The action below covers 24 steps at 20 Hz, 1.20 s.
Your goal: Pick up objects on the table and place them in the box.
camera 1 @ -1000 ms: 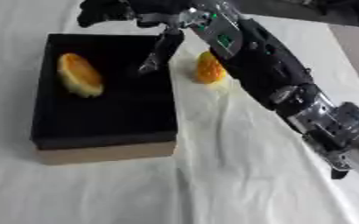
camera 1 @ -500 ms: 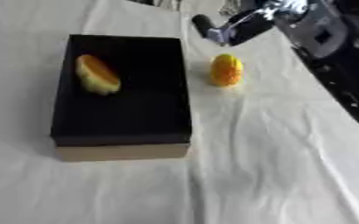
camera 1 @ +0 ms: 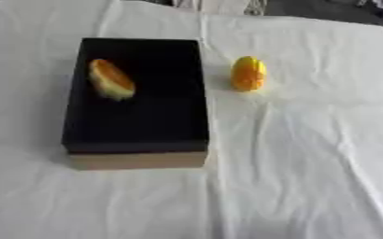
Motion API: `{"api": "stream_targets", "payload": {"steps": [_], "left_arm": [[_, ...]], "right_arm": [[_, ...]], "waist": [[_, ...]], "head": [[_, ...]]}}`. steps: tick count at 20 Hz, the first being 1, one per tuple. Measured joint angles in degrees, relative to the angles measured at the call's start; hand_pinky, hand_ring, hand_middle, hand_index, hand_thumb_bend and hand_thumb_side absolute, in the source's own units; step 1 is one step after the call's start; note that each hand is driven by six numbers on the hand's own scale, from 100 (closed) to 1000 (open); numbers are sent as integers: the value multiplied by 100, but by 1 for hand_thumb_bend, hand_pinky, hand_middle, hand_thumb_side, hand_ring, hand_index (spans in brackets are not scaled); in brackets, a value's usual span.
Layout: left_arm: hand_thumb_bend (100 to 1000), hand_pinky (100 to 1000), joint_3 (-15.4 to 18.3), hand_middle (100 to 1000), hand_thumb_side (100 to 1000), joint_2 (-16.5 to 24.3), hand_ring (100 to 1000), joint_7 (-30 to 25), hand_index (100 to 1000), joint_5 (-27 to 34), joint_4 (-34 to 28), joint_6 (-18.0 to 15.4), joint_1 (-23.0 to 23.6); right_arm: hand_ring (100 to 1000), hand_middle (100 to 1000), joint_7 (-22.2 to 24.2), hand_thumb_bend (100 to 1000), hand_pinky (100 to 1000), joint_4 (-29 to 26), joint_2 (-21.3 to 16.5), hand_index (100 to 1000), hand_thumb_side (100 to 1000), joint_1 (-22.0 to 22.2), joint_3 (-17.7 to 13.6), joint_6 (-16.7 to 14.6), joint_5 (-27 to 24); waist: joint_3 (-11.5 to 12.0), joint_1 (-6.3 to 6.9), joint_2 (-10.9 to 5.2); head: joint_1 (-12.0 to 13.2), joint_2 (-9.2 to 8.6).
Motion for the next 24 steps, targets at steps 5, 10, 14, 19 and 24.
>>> {"api": "stream_targets", "payload": {"steps": [5, 10, 14, 19, 24], "left_arm": [[179, 861, 2, 790, 475, -1, 899, -50, 887, -9, 0, 68, 28], [169, 862, -2, 791, 488, -9, 902, -130, 887, 22, 0, 136, 27], [163, 862, -35, 791, 497, -53, 903, -214, 886, 66, 0, 169, 9], [162, 862, -67, 791, 499, -60, 904, -300, 885, 108, 0, 182, -35], [159, 862, -93, 791, 504, -101, 904, -363, 885, 142, 0, 180, -83]], "right_arm": [[1000, 792, -24, 201, 918, 521, -10, 937, 202, 313, 92, -351, 1656], [1000, 798, -239, 244, 926, 890, -9, 936, 220, 323, 403, -638, 2788], [1000, 804, -293, 265, 931, 1203, 11, 936, 260, 163, 643, -780, 3288], [1000, 789, -295, 237, 934, 1577, 133, 939, 261, -166, 903, -875, 3609], [1000, 778, -296, 208, 937, 1919, 289, 943, 241, -575, 1072, -858, 3658]], "waist": [[-83, 26, 0], [-71, 47, 1], [-49, 40, 7], [-9, 15, 37], [19, 6, 55]], "head": [[46, 44], [19, 45], [-29, 46], [-86, 46], [-163, 45]]}}
